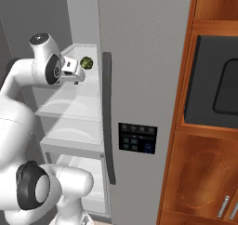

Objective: Take the cheese, steak, and broccoli from the fridge and place them on the plate on the dining counter to create an appetizer plate.

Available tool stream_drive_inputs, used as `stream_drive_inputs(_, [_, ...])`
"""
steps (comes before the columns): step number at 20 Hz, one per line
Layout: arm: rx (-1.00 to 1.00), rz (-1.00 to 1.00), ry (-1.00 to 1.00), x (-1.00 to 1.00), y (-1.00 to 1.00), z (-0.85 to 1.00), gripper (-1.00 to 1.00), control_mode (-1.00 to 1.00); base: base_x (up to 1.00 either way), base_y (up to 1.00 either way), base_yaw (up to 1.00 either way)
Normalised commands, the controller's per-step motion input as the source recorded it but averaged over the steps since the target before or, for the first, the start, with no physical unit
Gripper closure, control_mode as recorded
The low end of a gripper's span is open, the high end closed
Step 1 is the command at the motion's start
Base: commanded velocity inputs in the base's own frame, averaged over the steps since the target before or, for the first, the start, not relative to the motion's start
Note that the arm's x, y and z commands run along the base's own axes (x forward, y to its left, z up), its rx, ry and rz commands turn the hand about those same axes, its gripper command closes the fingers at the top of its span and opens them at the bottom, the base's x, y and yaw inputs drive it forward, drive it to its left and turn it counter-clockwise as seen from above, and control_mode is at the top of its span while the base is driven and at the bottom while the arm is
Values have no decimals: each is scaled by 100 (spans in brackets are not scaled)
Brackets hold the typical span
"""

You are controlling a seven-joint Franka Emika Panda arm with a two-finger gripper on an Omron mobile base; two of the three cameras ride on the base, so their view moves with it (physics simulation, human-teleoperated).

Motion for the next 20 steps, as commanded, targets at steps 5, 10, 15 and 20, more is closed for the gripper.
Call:
stream_drive_inputs(5, [0, -4, -8, 48, 0, 20, -100, -100, 0, 0, 0])
stream_drive_inputs(10, [0, -6, -4, 56, 0, 1, -100, -100, 0, 0, 0])
stream_drive_inputs(15, [0, -7, 0, 65, 0, 0, -100, -100, 0, 0, 0])
stream_drive_inputs(20, [0, -6, 0, 55, 0, 0, -100, -100, 0, 0, 0])
